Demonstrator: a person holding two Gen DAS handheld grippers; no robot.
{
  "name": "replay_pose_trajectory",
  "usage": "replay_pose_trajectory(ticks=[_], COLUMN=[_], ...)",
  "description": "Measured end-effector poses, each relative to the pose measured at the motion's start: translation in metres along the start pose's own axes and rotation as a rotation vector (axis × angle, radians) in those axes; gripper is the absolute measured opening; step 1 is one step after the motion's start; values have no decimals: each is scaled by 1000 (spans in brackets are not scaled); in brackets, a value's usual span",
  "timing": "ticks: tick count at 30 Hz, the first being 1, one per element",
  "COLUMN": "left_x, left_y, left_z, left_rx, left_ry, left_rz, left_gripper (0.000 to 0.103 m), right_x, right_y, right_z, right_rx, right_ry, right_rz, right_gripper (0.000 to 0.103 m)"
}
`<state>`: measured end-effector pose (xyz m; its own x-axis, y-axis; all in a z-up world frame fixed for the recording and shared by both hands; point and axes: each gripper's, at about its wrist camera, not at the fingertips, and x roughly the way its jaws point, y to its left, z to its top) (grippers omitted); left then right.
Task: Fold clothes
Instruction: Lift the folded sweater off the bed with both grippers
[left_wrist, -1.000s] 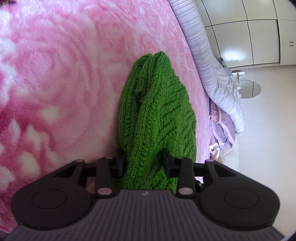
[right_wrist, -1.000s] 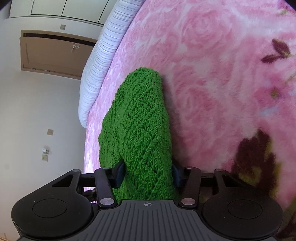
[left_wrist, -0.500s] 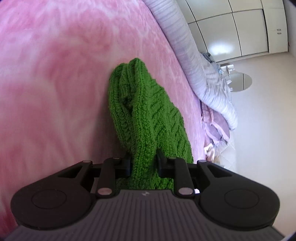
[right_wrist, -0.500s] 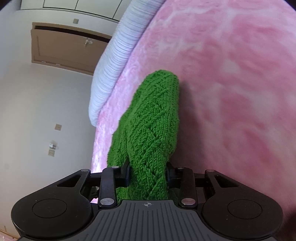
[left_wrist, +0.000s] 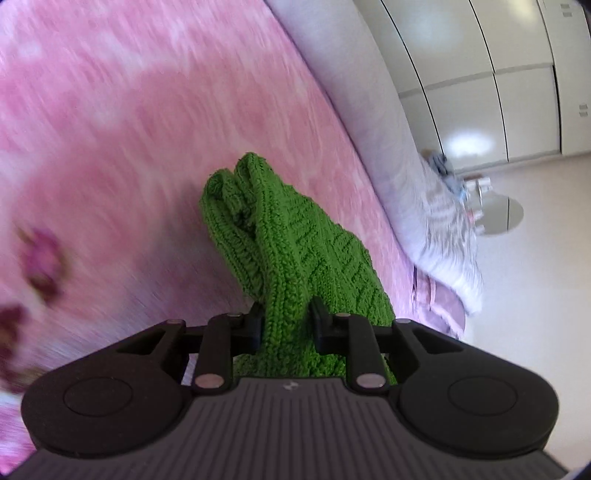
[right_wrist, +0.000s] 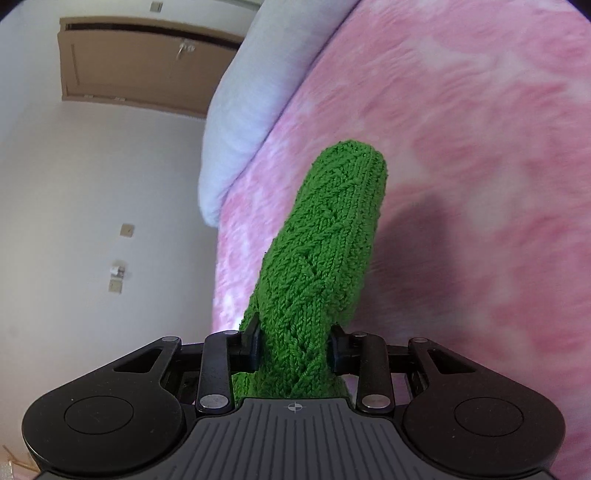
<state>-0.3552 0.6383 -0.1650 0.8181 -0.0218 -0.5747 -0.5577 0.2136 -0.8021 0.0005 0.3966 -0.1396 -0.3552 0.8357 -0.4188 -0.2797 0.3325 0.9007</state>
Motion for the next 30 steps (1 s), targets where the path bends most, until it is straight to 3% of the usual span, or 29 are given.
replay_pose_trajectory(ticks=[4,14,17,24,30], left_x=[-52,-180,-211,-251,-246], left_y=[16,108,139,192,219], left_z=[40,196,256,396,463], left_rx=[-35,-74,-76,39,147], left_ry=[-65,-175,-165,-124,-101], left_rz=[24,126,134,162,161], left_gripper=[19,19,19,19,19], right_x=[53,274,339,467,532], right_y=[43,140,167,216,229], right_z=[-5,-38,-56,-79,-84], right_rx=[-12,-54,-68,-64,-51], right_ry=[55,209,204,129,41], right_rz=[28,55,50,62,65], right_gripper=[32,32,32,32,32])
